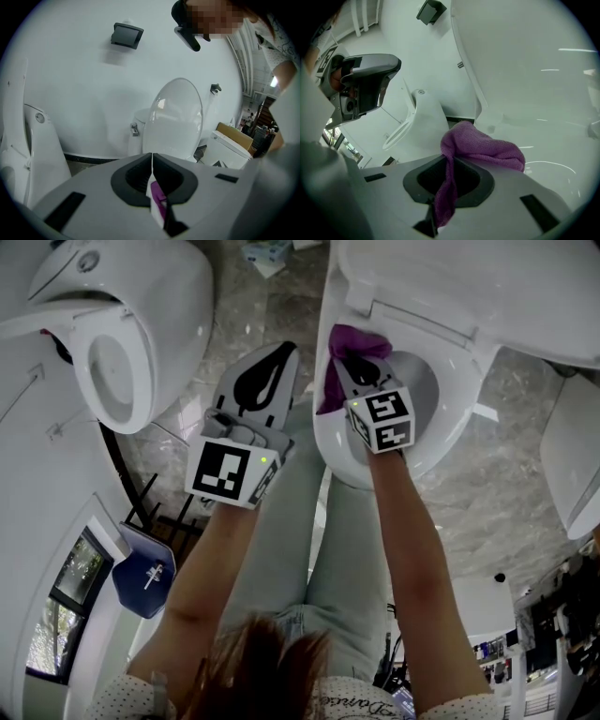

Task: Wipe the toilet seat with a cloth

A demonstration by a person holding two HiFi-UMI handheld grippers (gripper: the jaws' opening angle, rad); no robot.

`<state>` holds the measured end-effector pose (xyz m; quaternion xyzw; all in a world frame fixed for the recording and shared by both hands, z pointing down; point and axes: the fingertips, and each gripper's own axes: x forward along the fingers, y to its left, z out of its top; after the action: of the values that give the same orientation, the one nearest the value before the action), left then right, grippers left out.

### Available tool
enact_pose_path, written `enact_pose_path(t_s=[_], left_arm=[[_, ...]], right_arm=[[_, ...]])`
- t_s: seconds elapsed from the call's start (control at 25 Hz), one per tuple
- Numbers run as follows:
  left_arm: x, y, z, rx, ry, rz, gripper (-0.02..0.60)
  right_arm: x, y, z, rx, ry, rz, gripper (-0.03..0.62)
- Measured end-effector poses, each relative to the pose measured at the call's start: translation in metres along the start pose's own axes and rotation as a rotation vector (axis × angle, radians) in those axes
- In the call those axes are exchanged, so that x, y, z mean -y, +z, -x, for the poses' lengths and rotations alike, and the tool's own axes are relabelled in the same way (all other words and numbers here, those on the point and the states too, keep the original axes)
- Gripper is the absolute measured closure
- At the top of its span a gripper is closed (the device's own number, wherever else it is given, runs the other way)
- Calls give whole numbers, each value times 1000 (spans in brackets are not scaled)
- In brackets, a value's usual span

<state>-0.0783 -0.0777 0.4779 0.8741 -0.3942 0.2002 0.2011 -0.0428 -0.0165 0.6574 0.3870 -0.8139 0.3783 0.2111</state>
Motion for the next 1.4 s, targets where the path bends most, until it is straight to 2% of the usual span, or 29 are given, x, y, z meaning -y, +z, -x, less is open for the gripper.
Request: enact_pose_path(t_s=[0.48, 1.08, 1.4], left_arm=[[13, -2, -7, -8, -15, -11, 571], [21, 1, -11, -7, -24, -35, 571], [31, -1, -14, -9, -34, -25, 571]], right_arm=[[20, 10, 6, 43, -42, 13, 543], [56, 15, 22, 125, -130, -111, 543], [78, 8, 36, 130, -179, -142, 543]])
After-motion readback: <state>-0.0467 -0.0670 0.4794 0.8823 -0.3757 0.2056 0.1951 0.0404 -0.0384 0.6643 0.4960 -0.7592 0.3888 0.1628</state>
